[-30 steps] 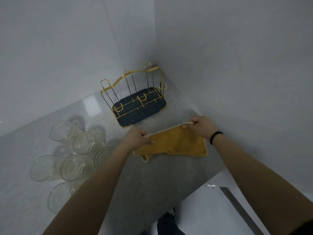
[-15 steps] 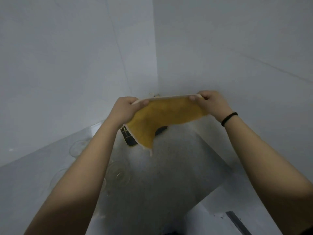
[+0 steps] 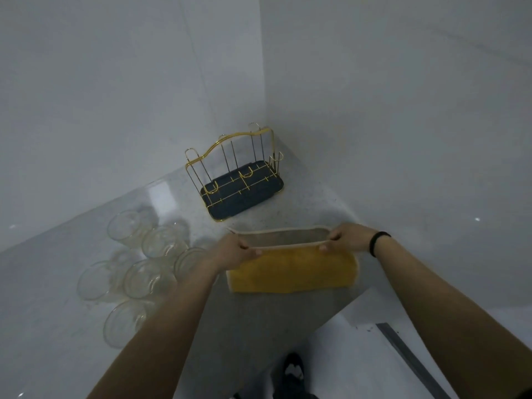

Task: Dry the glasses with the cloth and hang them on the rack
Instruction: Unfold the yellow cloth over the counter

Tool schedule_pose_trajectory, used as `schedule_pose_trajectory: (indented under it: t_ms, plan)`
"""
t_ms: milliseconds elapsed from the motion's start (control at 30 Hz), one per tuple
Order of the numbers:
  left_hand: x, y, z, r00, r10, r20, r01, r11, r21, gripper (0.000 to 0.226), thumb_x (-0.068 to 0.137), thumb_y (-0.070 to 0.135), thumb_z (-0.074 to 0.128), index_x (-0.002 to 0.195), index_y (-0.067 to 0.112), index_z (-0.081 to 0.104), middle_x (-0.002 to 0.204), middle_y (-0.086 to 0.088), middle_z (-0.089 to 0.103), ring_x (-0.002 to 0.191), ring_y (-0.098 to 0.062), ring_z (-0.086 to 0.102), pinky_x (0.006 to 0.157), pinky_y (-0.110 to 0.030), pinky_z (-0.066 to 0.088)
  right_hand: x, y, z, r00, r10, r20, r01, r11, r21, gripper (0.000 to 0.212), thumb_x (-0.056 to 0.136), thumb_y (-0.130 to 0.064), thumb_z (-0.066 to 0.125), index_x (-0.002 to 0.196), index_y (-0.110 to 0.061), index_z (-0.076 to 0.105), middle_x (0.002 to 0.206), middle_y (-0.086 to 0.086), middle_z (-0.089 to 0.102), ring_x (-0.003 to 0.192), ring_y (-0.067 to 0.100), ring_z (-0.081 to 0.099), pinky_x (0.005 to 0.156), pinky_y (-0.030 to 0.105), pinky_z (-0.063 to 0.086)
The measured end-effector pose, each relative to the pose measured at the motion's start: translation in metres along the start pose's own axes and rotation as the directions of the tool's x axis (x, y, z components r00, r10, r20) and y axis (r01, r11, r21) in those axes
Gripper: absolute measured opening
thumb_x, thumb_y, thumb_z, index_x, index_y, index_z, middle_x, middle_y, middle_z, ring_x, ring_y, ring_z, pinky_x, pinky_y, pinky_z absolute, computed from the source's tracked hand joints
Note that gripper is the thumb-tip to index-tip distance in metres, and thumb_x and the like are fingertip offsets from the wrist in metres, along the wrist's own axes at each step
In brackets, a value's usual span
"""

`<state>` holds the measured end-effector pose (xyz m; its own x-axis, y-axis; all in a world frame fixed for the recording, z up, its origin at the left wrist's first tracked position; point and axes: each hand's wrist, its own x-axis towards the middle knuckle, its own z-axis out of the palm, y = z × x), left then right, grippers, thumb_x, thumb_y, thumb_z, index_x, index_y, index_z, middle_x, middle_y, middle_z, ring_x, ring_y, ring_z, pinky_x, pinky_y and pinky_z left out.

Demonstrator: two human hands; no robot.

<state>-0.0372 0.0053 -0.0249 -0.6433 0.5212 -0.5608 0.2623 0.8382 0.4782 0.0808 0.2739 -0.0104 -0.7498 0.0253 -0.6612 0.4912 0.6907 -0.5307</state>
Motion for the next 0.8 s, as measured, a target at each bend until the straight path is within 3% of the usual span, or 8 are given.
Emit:
schedule_pose_trajectory:
  t_ms: [100,200,267,433,500,567,633,800]
  plan:
    - [0.014,-0.002,0.014,0.994,-0.056,-0.094,0.063,0.995,0.075,0.035,0.096,0.038,0.055,0.101,0.007,0.071,0.089,-0.01,0.069,0.063,-0.007,0.054,0.055,-0.023,0.042,0.018,0.005,0.013,0.996,0.04,-0.082,-0.04,0.999,-0.001,0.042,0.088,-0.041,0.056,0.054,-0.021,0.04,0.054,-0.003,0.034,0.049,0.011,0.032,0.05,0.023,0.025]
    - [0.028,-0.002,0.019,0.968,-0.101,-0.231,0.109,0.994,0.022,0.024,0.096,0.03,0.056,0.094,0.011,0.071,0.069,0.003,0.058,0.06,-0.007,0.052,0.052,-0.02,0.039,0.04,0.009,0.018,0.957,0.105,-0.269,-0.07,0.988,0.138,0.036,0.086,-0.035,0.06,0.057,-0.019,0.048,0.056,-0.001,0.042,0.053,0.012,0.039,0.05,0.023,0.03]
    - [0.036,0.002,0.018,0.951,-0.107,-0.289,0.121,0.992,0.029,0.022,0.097,0.026,0.055,0.093,0.011,0.07,0.074,-0.001,0.062,0.066,-0.013,0.058,0.058,-0.024,0.047,0.052,0.01,0.019,0.923,0.144,-0.358,-0.083,0.98,0.181,0.028,0.085,-0.034,0.063,0.067,-0.013,0.059,0.063,0.002,0.05,0.06,0.015,0.046,0.054,0.026,0.036]
    - [0.054,0.003,0.02,0.921,-0.104,-0.376,0.16,0.979,0.122,0.026,0.1,0.027,0.048,0.106,0.013,0.069,0.101,-0.008,0.065,0.089,-0.021,0.062,0.079,-0.035,0.056,0.077,0.012,0.024,0.857,0.182,-0.483,-0.135,0.982,0.13,0.031,0.083,-0.036,0.063,0.06,-0.019,0.053,0.063,0.0,0.051,0.061,0.018,0.051,0.054,0.027,0.041]
    - [0.061,0.0,0.026,0.926,-0.076,-0.371,0.16,0.966,0.202,0.03,0.098,0.026,0.05,0.123,0.015,0.061,0.127,-0.011,0.054,0.115,-0.026,0.052,0.097,-0.04,0.047,0.083,0.014,0.028,0.847,0.14,-0.512,-0.154,0.988,0.015,0.019,0.084,-0.036,0.062,0.083,-0.017,0.065,0.091,0.005,0.057,0.092,0.026,0.055,0.077,0.035,0.048]
    - [0.066,-0.004,0.033,0.937,-0.064,-0.344,0.151,0.961,0.233,0.04,0.097,0.023,0.05,0.136,0.017,0.048,0.144,-0.011,0.042,0.133,-0.029,0.038,0.111,-0.044,0.03,0.088,0.016,0.033,0.861,0.086,-0.501,-0.138,0.988,-0.068,0.033,0.085,-0.035,0.061,0.113,-0.017,0.06,0.124,0.009,0.05,0.119,0.03,0.042,0.1,0.04,0.036]
    - [0.069,-0.005,0.037,0.943,-0.047,-0.33,0.139,0.955,0.261,0.042,0.097,0.024,0.05,0.138,0.018,0.044,0.146,-0.009,0.041,0.136,-0.028,0.034,0.114,-0.045,0.021,0.09,0.015,0.037,0.877,0.072,-0.475,-0.145,0.982,-0.118,0.047,0.085,-0.038,0.059,0.127,-0.021,0.049,0.138,0.008,0.043,0.127,0.03,0.034,0.107,0.043,0.026]
    - [0.073,-0.009,0.037,0.944,-0.078,-0.319,0.182,0.933,0.31,0.028,0.097,0.035,0.051,0.12,0.021,0.058,0.135,-0.012,0.046,0.129,-0.032,0.037,0.113,-0.047,0.025,0.092,0.012,0.038,0.873,0.149,-0.465,-0.28,0.933,-0.226,0.034,0.085,-0.048,0.055,0.104,-0.021,0.056,0.111,0.007,0.057,0.111,0.028,0.046,0.095,0.04,0.033]
